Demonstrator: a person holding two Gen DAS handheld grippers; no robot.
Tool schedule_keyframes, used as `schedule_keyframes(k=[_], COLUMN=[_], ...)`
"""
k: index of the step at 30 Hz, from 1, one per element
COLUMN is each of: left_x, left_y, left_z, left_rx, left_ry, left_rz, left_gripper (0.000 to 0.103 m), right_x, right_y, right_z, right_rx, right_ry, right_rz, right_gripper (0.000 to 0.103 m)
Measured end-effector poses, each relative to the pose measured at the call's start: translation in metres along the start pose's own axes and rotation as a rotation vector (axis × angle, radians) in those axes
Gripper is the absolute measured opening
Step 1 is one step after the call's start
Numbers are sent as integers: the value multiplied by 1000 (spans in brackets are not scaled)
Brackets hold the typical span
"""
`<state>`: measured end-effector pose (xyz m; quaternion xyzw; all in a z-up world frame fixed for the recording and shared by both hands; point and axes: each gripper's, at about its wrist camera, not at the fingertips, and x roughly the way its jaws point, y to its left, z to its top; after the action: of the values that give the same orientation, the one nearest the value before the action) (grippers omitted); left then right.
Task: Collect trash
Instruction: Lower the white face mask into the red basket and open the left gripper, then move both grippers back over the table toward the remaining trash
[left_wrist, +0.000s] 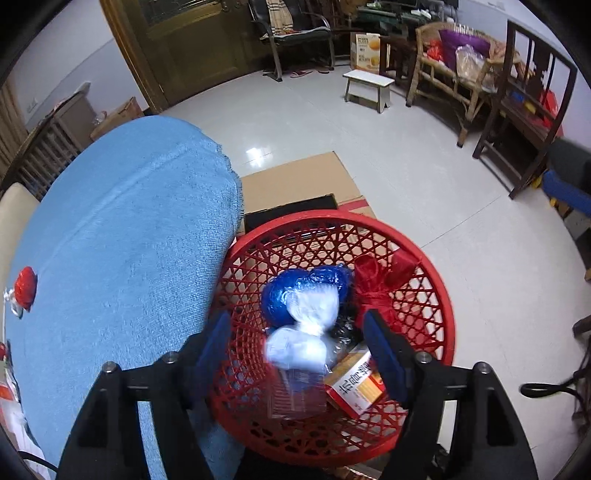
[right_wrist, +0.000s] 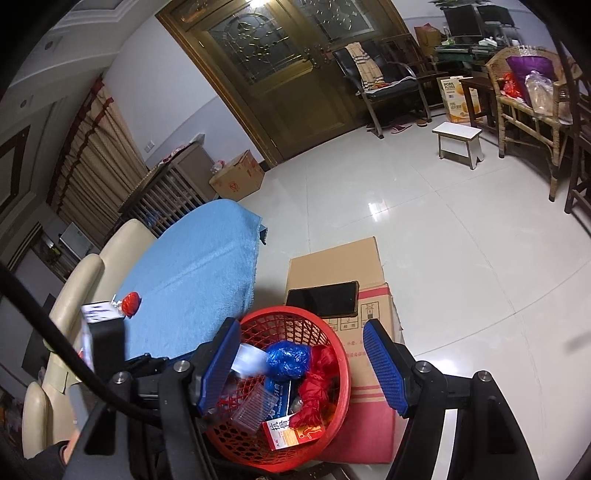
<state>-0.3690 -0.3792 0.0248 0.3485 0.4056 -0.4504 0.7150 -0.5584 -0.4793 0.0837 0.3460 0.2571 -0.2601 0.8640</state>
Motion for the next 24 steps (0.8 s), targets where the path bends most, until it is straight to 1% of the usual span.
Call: schedule_keyframes(k=[3, 8, 15, 20, 24], left_x=[0, -7, -21, -31, -38], left_y=[3, 15, 40, 73, 112], left_z=[-2, -5, -13, -24, -44], left_rx=[2, -25, -73, -143, -223], left_ry=[9, -1, -28, -53, -74], left_rz=[6, 28, 46, 48, 64], left_gripper=[75, 75, 75, 75, 75], right_x=[0, 2, 9, 18, 29], right_y=[4, 13, 42, 76, 107], right_z=[1, 2, 4, 3, 1], right_rx=[-10, -24, -64, -122, -168], right_ry=[-1, -1, 14, 30, 53], right_rz=[6, 19, 38, 57, 66], right_gripper=[73, 73, 73, 73, 73])
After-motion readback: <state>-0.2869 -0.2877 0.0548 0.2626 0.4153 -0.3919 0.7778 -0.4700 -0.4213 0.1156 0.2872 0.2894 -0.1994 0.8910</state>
